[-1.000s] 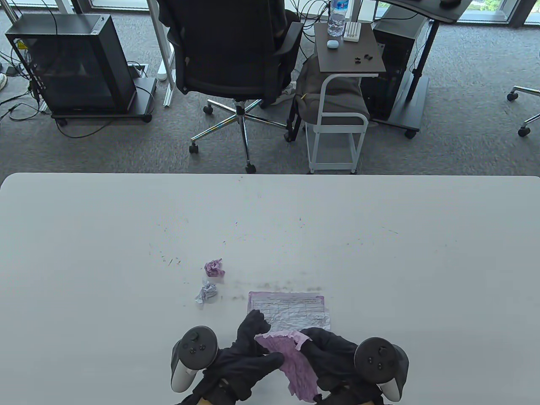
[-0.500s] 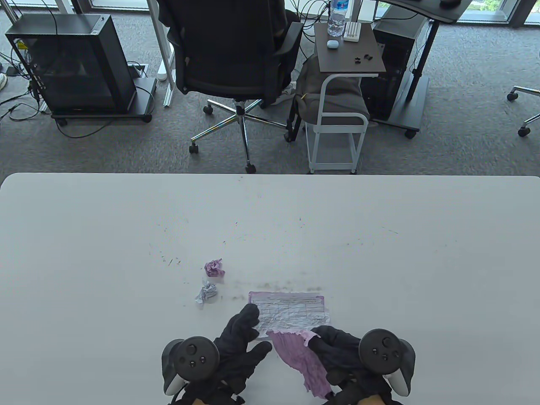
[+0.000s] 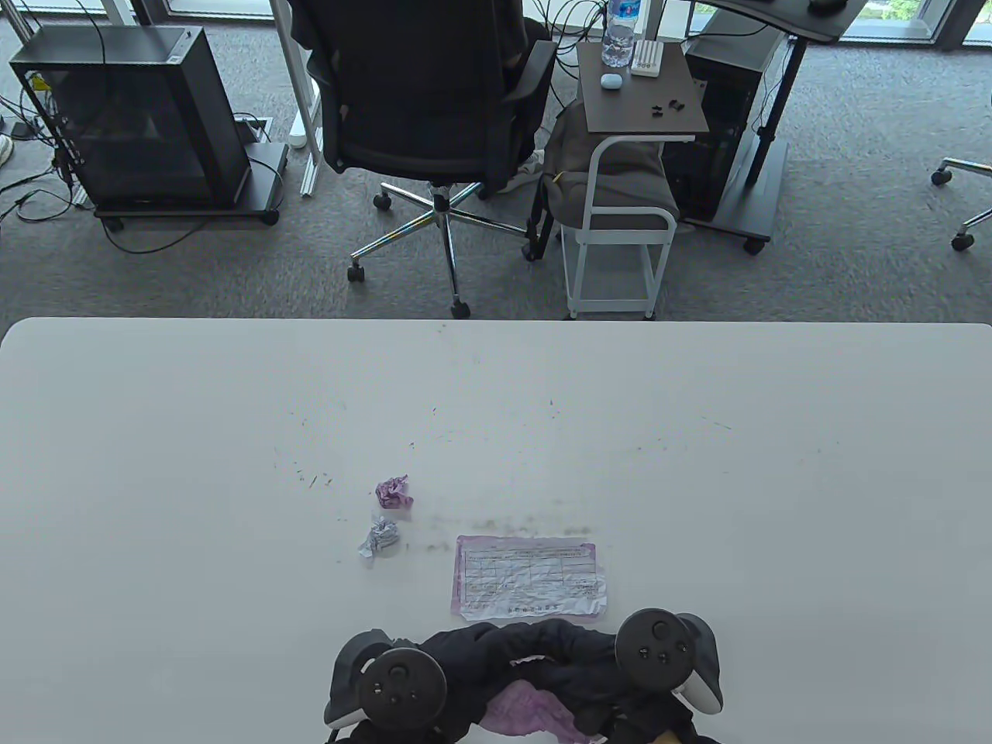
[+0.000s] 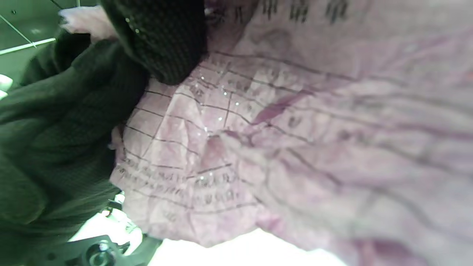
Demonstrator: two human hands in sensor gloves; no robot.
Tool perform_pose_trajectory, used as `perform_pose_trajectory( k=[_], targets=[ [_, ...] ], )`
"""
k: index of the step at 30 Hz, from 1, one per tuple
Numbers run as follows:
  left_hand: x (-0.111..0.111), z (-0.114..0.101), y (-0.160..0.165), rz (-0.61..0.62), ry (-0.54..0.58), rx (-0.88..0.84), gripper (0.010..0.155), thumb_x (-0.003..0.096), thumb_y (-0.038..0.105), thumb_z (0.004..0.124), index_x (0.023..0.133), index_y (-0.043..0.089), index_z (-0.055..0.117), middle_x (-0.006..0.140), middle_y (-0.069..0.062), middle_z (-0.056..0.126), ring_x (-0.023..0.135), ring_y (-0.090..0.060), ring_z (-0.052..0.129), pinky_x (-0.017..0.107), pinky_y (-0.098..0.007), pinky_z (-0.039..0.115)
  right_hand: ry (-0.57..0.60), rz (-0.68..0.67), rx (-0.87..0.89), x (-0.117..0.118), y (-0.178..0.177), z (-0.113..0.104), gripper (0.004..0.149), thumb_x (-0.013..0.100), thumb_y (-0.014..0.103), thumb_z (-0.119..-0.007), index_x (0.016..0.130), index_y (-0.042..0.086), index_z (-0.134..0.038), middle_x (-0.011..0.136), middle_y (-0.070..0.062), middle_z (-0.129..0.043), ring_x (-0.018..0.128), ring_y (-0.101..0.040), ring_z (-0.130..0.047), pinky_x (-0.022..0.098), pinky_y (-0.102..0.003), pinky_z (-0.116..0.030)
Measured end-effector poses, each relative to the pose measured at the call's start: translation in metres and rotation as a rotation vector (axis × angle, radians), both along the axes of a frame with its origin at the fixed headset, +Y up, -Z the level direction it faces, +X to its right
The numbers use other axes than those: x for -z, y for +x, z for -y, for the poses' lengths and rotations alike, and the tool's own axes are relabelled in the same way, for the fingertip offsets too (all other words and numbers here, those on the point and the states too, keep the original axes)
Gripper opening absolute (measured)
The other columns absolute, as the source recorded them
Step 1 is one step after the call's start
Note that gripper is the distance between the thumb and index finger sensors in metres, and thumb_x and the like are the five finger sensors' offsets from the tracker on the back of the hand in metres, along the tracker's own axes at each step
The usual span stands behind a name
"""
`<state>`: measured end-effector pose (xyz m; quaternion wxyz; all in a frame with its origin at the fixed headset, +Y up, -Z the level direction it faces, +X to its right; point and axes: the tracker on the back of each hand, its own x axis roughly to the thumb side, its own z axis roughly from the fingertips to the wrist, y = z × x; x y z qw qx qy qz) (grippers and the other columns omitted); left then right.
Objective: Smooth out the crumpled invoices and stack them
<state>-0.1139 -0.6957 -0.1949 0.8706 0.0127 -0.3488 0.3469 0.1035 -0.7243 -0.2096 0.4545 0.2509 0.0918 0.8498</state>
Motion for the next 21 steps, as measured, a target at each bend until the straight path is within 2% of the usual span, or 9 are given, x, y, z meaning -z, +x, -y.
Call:
perform_pose_trajectory(
  k=[5, 7, 9, 13, 15, 17, 21],
  targets=[
    [0.007, 0.003, -0.021, -0.141, -0.05, -0.146, 0.044, 0.057, 0.033, 0.07, 0.092, 0.009, 0.079, 0.06, -0.006, 0.093, 0.021, -0.01, 0.097, 0.038, -0.041, 0.09, -0.14, -0.095, -0.056, 0.002, -0.004, 0.011, 0.05, 0.051, 0.029, -0.083, 0.093, 0.009, -0.064, 0.075, -0.02, -0.091, 0.048, -0.026, -0.098, 0.035, -0.043, -0.089],
    [0.009, 0.005, -0.03, -0.201, -0.07, -0.209, 0.044, 0.0577, 0.034, 0.068, 0.092, 0.009, 0.078, 0.059, -0.005, 0.093, 0.02, -0.009, 0.097, 0.037, -0.04, 0.09, -0.205, -0.113, -0.057, 0.002, -0.004, 0.017, 0.044, 0.052, 0.028, -0.082, 0.09, 0.01, -0.071, 0.072, -0.019, -0.093, 0.046, -0.026, -0.098, 0.034, -0.043, -0.089],
    [0.013, 0.009, -0.038, -0.242, -0.113, -0.243, 0.044, 0.058, 0.034, 0.068, 0.092, 0.008, 0.078, 0.058, -0.006, 0.094, 0.019, -0.009, 0.096, 0.036, -0.04, 0.09, -0.206, -0.08, -0.015, 0.004, -0.001, 0.017, 0.041, 0.052, 0.029, -0.082, 0.088, 0.012, -0.074, 0.074, -0.019, -0.092, 0.048, -0.027, -0.097, 0.036, -0.044, -0.088],
    [0.018, 0.018, -0.051, -0.301, -0.166, -0.263, 0.044, 0.0586, 0.034, 0.068, 0.093, 0.008, 0.078, 0.056, -0.006, 0.094, 0.017, -0.008, 0.096, 0.035, -0.039, 0.09, -0.134, 0.083, 0.147, 0.007, 0.015, 0.01, 0.041, 0.051, 0.028, -0.082, 0.088, 0.012, -0.073, 0.084, -0.027, -0.084, 0.059, -0.034, -0.095, 0.041, -0.048, -0.087],
    [0.02, 0.022, -0.053, -0.315, -0.191, -0.267, 0.044, 0.0592, 0.034, 0.067, 0.094, 0.009, 0.077, 0.055, -0.006, 0.094, 0.016, -0.009, 0.097, 0.034, -0.039, 0.091, -0.128, 0.129, 0.236, 0.009, 0.023, 0.008, 0.042, 0.051, 0.028, -0.082, 0.087, 0.01, -0.072, 0.08, -0.026, -0.089, 0.053, -0.03, -0.099, 0.038, -0.045, -0.09],
    [0.021, 0.025, -0.052, -0.32, -0.214, -0.268, 0.044, 0.0597, 0.034, 0.066, 0.094, 0.009, 0.076, 0.055, -0.007, 0.095, 0.016, -0.009, 0.097, 0.034, -0.039, 0.091, -0.148, 0.155, 0.301, 0.01, 0.029, 0.007, 0.043, 0.05, 0.025, -0.084, 0.087, 0.007, -0.073, 0.069, -0.02, -0.095, 0.043, -0.024, -0.101, 0.031, -0.04, -0.091],
    [0.023, 0.031, -0.052, -0.345, -0.235, -0.227, 0.044, 0.06, 0.035, 0.065, 0.095, 0.009, 0.075, 0.055, -0.006, 0.095, 0.015, -0.009, 0.097, 0.033, -0.038, 0.091, -0.13, 0.242, 0.248, 0.01, 0.04, 0.006, 0.043, 0.05, 0.027, -0.084, 0.087, 0.007, -0.074, 0.058, -0.014, -0.099, 0.032, -0.017, -0.101, 0.024, -0.035, -0.092]
  ],
)
